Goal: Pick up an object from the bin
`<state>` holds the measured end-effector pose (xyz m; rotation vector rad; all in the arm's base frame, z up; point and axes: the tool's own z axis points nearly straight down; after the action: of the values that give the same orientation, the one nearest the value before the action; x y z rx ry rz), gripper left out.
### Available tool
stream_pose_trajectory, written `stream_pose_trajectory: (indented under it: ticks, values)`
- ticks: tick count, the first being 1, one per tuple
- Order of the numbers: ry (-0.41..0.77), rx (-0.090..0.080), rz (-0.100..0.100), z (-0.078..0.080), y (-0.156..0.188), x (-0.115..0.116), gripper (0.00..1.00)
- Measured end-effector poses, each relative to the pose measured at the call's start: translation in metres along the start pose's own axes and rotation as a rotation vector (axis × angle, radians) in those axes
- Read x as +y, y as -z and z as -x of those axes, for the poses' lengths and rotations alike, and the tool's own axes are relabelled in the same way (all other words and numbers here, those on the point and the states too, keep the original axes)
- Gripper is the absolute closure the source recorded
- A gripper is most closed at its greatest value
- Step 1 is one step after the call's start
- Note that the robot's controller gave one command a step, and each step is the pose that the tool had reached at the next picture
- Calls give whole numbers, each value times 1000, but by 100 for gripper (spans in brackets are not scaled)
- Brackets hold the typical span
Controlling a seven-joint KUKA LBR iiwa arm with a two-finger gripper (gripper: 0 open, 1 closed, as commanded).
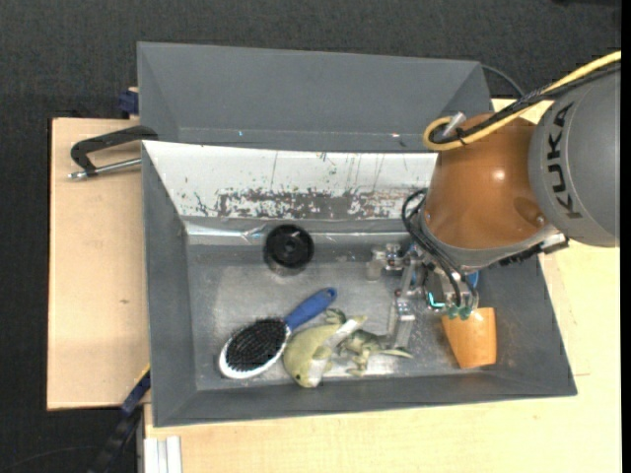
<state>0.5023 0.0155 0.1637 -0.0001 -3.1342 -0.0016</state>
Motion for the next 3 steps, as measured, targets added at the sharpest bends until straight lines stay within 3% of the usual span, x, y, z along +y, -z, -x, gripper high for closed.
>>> stream_pose_trajectory:
  ticks: [1,2,3]
  values:
    - [-122,7,2,-9,-85,24,0]
    - [-123,-5,2,-6,-79,23,100]
    - [580,-16,7,15,-86,-10,100]
